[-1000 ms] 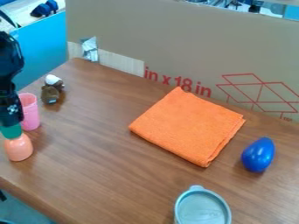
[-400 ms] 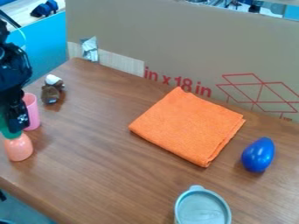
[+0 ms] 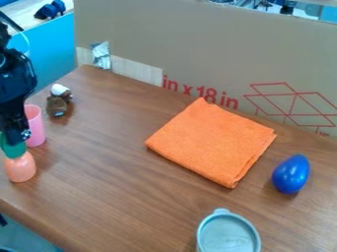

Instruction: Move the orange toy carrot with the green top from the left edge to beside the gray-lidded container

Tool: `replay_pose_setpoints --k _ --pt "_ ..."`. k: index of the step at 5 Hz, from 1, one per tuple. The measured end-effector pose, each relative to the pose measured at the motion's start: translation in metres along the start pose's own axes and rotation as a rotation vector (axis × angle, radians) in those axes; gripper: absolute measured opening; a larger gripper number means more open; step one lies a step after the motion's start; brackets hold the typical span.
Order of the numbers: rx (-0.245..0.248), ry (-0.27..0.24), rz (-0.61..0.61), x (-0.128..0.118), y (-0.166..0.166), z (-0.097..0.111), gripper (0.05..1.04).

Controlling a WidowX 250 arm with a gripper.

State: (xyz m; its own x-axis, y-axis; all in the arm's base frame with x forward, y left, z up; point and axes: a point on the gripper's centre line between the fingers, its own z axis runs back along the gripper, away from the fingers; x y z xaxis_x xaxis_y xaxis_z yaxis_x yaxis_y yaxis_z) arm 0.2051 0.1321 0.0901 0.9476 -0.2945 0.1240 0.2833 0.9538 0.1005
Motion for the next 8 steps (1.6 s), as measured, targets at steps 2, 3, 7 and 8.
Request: replay_pose_setpoints --k 2,3,7,8 --pt "0.105 -0.043 -0.121 0.034 -0.038 0.044 0.166" --pt "0.097 -0.097 -0.187 0.055 -0.072 0.064 0.166" --pt "-0.176 -0.114 -0.298 0.084 -0.160 0.024 0.166" --pt "-0.198 -0.101 -0.325 0.087 -0.173 0.016 0.166"
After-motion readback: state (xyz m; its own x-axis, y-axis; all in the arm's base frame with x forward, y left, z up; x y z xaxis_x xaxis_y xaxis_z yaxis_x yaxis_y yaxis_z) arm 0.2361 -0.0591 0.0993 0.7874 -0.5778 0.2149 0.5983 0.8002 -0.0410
